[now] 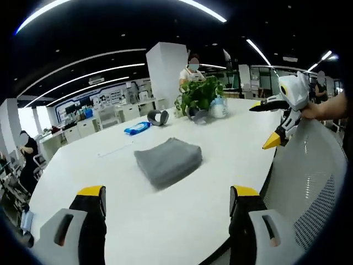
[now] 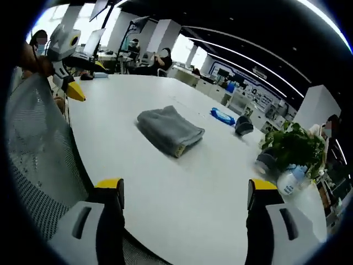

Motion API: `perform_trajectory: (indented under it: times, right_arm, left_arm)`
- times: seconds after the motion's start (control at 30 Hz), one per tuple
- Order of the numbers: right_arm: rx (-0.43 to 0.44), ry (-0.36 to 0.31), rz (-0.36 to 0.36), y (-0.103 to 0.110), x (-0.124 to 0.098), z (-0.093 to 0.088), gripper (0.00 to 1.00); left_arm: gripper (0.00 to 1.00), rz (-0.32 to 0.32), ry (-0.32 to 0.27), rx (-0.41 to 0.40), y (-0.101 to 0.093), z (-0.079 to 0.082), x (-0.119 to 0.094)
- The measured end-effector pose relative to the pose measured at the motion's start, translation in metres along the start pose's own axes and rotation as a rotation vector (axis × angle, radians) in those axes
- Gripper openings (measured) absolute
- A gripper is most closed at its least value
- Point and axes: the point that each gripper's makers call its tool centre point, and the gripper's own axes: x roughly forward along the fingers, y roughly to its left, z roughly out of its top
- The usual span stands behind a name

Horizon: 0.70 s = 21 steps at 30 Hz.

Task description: Fold the towel on the table until its edges align and the towel forms a compact rectangular stack.

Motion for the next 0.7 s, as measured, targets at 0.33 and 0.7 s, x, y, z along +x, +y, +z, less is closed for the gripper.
perform_trajectory:
  times: [0.33, 0.7]
  right_arm:
    - [-0.040, 0.059, -0.006, -0.002, -0.001, -0.012, 0.89]
    - [-0.111, 0.196, 0.073, 0.017, 0.005, -0.036, 0.87]
  left_arm:
    - [0.92, 0.103, -0.017, -0.031, -0.002, -0.002, -0.018]
    - [0.81, 0.100, 0.079, -0.145, 0.007, -0.028, -0.018]
